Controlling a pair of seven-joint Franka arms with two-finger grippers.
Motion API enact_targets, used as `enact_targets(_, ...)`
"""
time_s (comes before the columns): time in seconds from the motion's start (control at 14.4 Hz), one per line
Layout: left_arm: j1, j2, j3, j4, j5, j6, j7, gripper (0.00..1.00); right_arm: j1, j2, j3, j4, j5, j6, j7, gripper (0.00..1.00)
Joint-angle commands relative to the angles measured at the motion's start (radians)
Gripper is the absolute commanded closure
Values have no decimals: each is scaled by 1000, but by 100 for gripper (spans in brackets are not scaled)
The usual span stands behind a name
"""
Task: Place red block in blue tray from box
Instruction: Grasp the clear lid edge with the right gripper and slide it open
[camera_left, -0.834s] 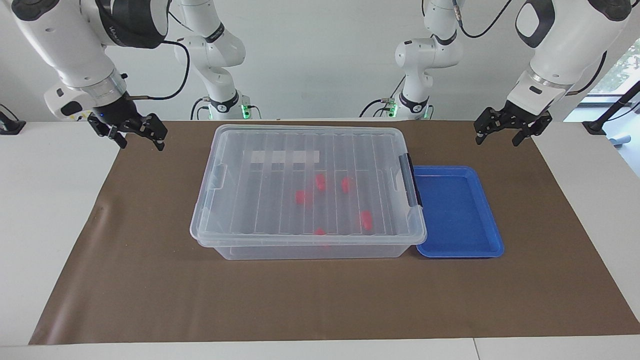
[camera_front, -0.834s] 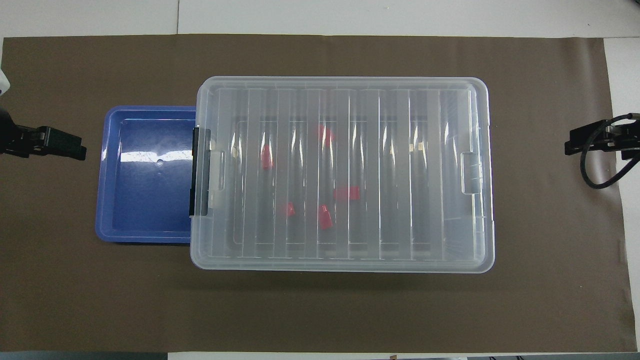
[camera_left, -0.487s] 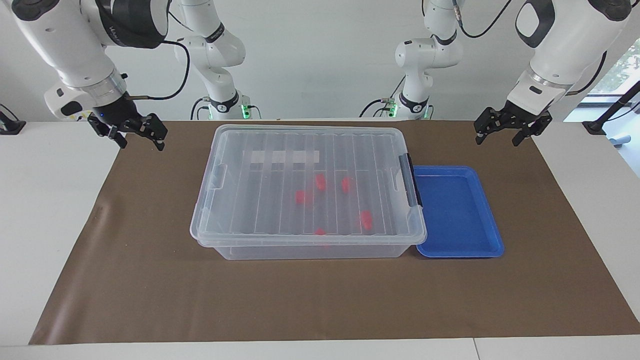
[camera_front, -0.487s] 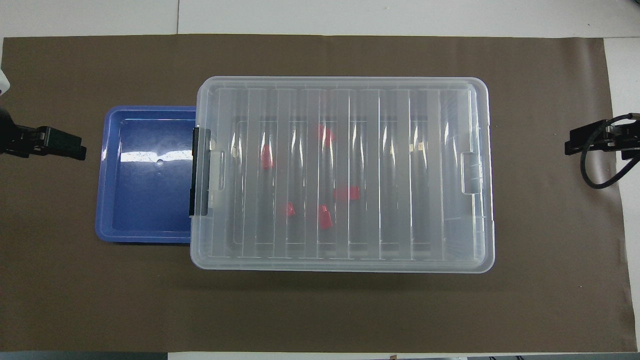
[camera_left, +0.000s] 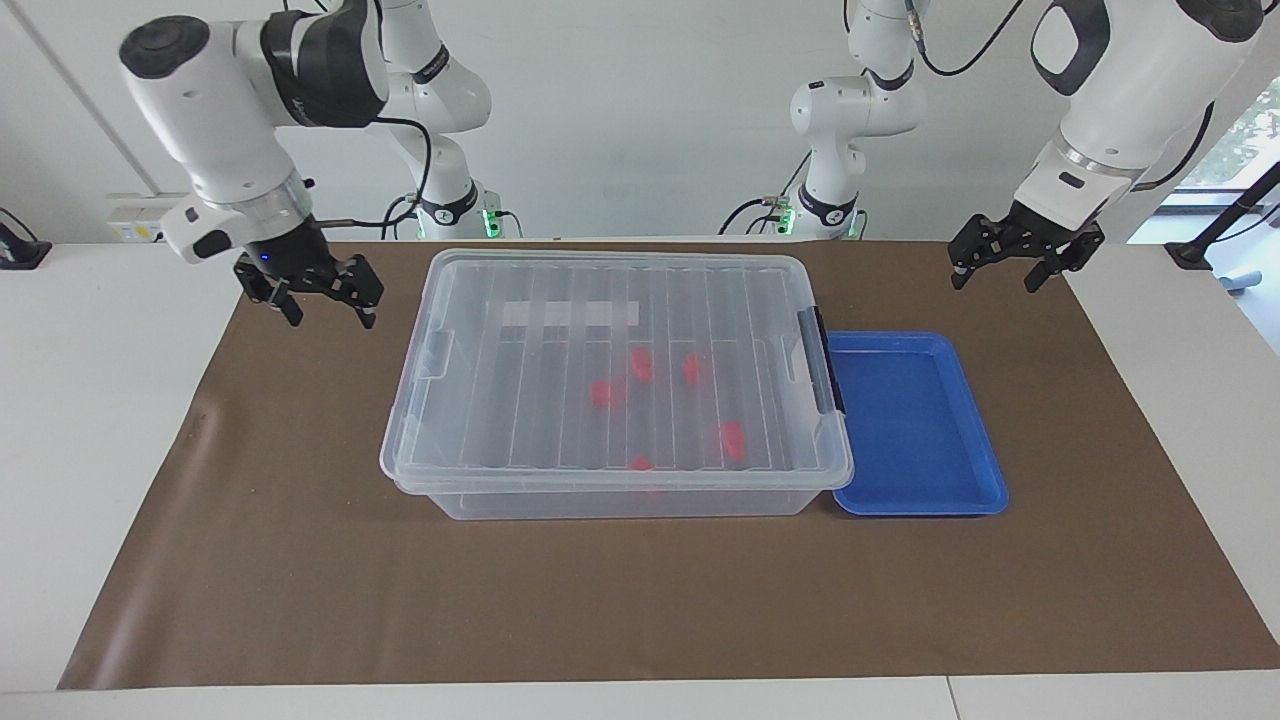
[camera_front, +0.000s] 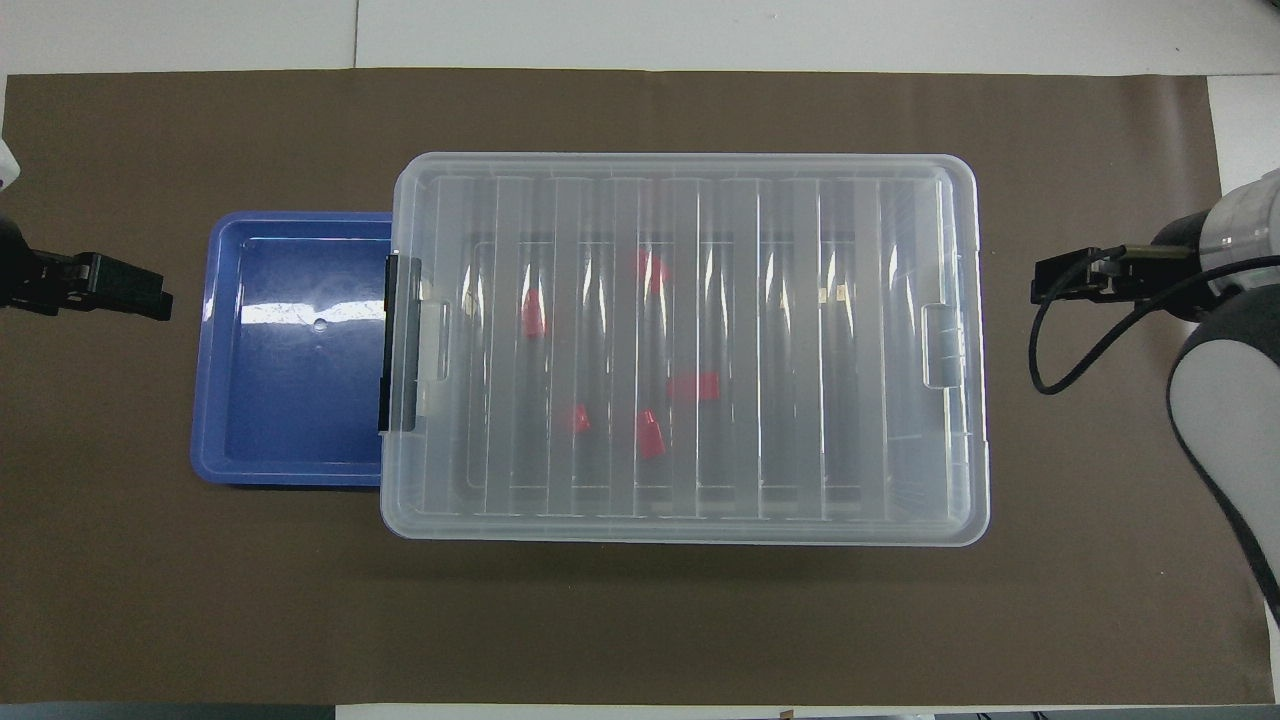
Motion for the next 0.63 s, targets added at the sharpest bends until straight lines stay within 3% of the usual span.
enact_targets(0.0,7,-22,-5,-20,18,-8,5,0,12,-33,-1,-90,10,64,22,0)
enact_targets(0.56,7,-22,-4,-20,18,-9,4,0,46,30,2,-116,12,120,59,0)
